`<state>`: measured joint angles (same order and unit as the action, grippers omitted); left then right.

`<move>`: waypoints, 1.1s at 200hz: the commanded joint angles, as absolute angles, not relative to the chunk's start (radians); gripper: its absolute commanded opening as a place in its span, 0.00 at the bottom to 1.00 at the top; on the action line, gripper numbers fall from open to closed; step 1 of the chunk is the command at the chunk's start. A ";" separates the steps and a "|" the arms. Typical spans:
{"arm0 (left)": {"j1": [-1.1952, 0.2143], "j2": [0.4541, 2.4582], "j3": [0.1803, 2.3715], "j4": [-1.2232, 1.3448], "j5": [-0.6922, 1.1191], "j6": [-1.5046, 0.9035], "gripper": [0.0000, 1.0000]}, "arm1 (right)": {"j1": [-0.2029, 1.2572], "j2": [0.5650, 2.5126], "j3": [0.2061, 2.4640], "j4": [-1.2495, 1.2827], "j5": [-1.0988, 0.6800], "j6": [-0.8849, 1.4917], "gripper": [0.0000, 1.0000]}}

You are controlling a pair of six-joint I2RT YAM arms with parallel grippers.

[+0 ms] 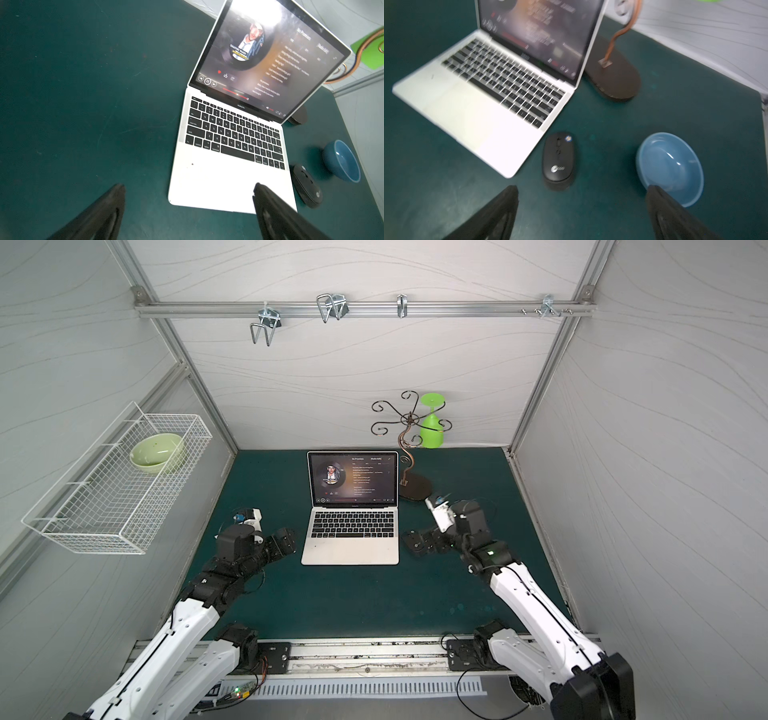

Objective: Remove the wireless mouse receiver from the laptop
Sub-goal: Reset both arms

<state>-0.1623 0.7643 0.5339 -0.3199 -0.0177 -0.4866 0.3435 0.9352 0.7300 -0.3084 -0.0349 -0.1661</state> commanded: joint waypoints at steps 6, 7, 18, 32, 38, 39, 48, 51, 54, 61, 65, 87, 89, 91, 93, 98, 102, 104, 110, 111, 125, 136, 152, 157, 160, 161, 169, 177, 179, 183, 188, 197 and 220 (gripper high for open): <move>-0.083 0.820 0.571 -0.143 0.009 -0.408 0.99 | 0.162 0.985 0.684 -0.106 -0.205 -0.062 0.99; -0.081 0.821 0.570 -0.138 0.007 -0.406 0.99 | 0.154 0.989 0.682 -0.097 -0.207 -0.061 0.99; -0.074 0.836 0.564 -0.083 -0.014 -0.338 0.99 | 0.093 1.035 0.656 -0.002 -0.205 -0.045 0.99; -0.068 0.864 0.561 -0.021 -0.044 -0.279 0.99 | 0.029 1.107 0.604 0.144 -0.207 -0.001 0.99; -0.066 0.875 0.551 0.015 -0.047 -0.250 0.99 | 0.012 1.141 0.578 0.220 -0.200 0.018 0.99; -0.066 0.877 0.550 0.018 -0.048 -0.247 0.99 | 0.010 1.147 0.573 0.231 -0.199 0.021 0.99; -0.060 0.896 0.532 0.086 -0.054 -0.213 0.99 | -0.008 1.203 0.539 0.329 -0.195 0.048 0.99; -0.058 0.905 0.524 0.110 -0.052 -0.201 0.99 | -0.012 1.228 0.532 0.355 -0.196 0.053 0.99; -0.054 0.914 0.518 0.136 -0.050 -0.191 0.99 | -0.016 1.250 0.526 0.382 -0.198 0.054 0.99; -0.042 0.938 0.502 0.191 -0.032 -0.154 0.99 | -0.018 1.291 0.518 0.425 -0.194 0.052 0.99; -0.035 0.952 0.492 0.221 -0.021 -0.134 0.99 | -0.018 1.317 0.515 0.447 -0.188 0.047 0.99; 0.013 1.052 0.440 0.376 0.022 -0.066 0.99 | -0.018 1.409 0.457 0.630 -0.143 0.072 0.99; 0.018 1.059 0.433 0.394 0.027 -0.067 0.99 | -0.019 1.414 0.452 0.649 -0.143 0.074 0.99; 0.025 1.068 0.425 0.408 0.034 -0.070 0.99 | -0.019 1.421 0.447 0.662 -0.144 0.075 0.99; 0.034 1.076 0.419 0.445 0.043 -0.071 0.99 | -0.019 1.427 0.444 0.674 -0.145 0.073 0.99; 0.052 1.096 0.405 0.487 0.071 -0.077 0.99 | -0.016 1.437 0.439 0.693 -0.139 0.069 0.99; 0.063 1.110 0.398 0.516 0.082 -0.080 0.99 | -0.013 1.447 0.432 0.710 -0.133 0.068 0.99; 0.067 1.117 0.393 0.529 0.087 -0.080 0.99 | -0.012 1.450 0.427 0.723 -0.129 0.067 0.99; 0.076 1.137 0.382 0.571 0.106 -0.065 0.99 | -0.011 1.466 0.411 0.766 -0.125 0.067 0.99; 0.076 1.141 0.379 0.579 0.108 -0.062 0.99 | -0.012 1.468 0.409 0.771 -0.125 0.066 0.99; 0.078 1.206 0.371 0.645 0.126 -0.015 0.99 | -0.009 1.506 0.372 0.867 -0.114 0.067 0.99; 0.080 1.263 0.379 0.658 0.141 0.010 0.99 | -0.005 1.549 0.336 0.964 -0.106 0.068 0.99; 0.103 1.360 0.370 0.757 0.156 -0.026 0.99 | 0.005 1.560 0.327 0.992 -0.119 0.049 0.99; 0.113 1.394 0.358 0.825 0.184 -0.044 0.99 | 0.011 1.545 0.337 0.955 -0.114 0.039 0.99; 0.116 1.416 0.356 0.855 0.193 -0.044 0.99 | 0.018 1.547 0.342 0.946 -0.107 0.029 0.99; 0.116 1.419 0.355 0.862 0.194 -0.045 0.99 | 0.019 1.548 0.344 0.944 -0.105 0.027 0.99; 0.116 1.453 0.367 0.862 0.199 -0.044 0.99 | 0.028 1.556 0.351 0.942 -0.113 0.020 0.99; 0.117 1.478 0.369 0.871 0.191 -0.043 0.99 | 0.041 1.553 0.370 0.903 -0.112 0.003 0.99; 0.117 1.487 0.366 0.884 0.189 -0.043 0.99 | 0.045 1.554 0.375 0.891 -0.108 -0.002 0.99; 0.117 1.508 0.362 0.912 0.183 -0.045 0.99 | 0.053 1.556 0.386 0.876 -0.100 -0.011 0.99; 0.117 1.538 0.359 0.940 0.180 -0.047 0.99 | 0.061 1.561 0.402 0.852 -0.092 -0.016 0.99; 0.116 1.575 0.362 0.991 0.169 -0.054 0.99 | 0.075 1.565 0.436 0.789 -0.085 -0.032 0.99; 0.069 1.568 0.424 0.853 0.049 -0.033 0.99 | 0.075 1.573 0.459 0.761 -0.065 -0.026 0.99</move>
<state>0.0986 1.5555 0.3695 0.7868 0.1299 -0.0513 0.0666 1.5581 0.4320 0.8162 -0.1005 -0.0040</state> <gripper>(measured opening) 0.991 0.988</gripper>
